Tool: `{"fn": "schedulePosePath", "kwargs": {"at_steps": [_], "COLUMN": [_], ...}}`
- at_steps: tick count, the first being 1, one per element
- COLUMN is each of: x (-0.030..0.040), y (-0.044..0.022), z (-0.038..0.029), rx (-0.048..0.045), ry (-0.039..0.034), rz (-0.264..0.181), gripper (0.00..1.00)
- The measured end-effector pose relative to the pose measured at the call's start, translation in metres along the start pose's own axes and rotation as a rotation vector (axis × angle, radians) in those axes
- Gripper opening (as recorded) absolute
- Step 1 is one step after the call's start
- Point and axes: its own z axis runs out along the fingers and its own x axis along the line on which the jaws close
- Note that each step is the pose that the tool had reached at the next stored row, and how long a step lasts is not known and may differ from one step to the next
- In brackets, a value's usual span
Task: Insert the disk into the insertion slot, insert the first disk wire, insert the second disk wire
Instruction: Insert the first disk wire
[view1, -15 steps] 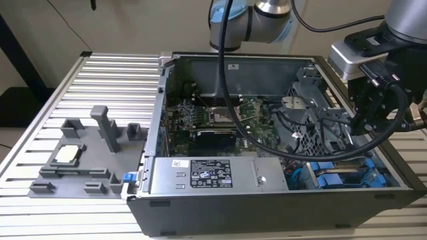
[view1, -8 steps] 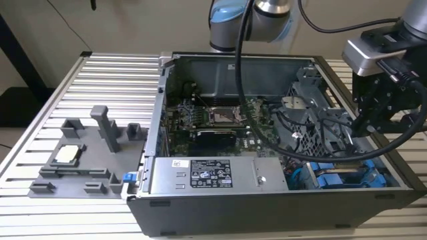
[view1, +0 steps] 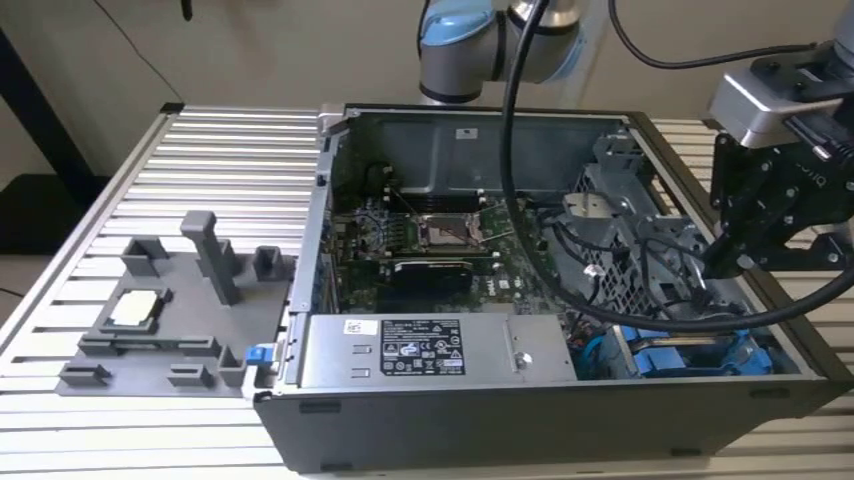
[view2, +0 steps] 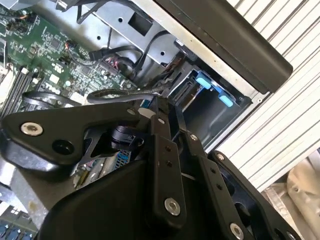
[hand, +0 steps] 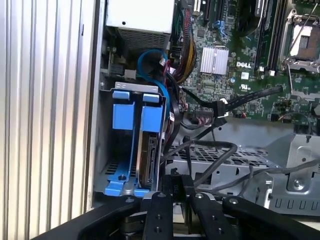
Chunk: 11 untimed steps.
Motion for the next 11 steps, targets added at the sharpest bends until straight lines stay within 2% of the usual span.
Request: {"fn": "schedulePosePath", "kwargs": {"at_steps": [6, 11], "x": [0.0005, 0.0034], "y": [0.0001, -0.0020], "z": [0.0043, 0.0060], "rx": [0.0032, -0.0092], "ry": [0.0032, 0.0028], "rz": [0.057, 0.062], "gripper": [0.19, 0.19]}}
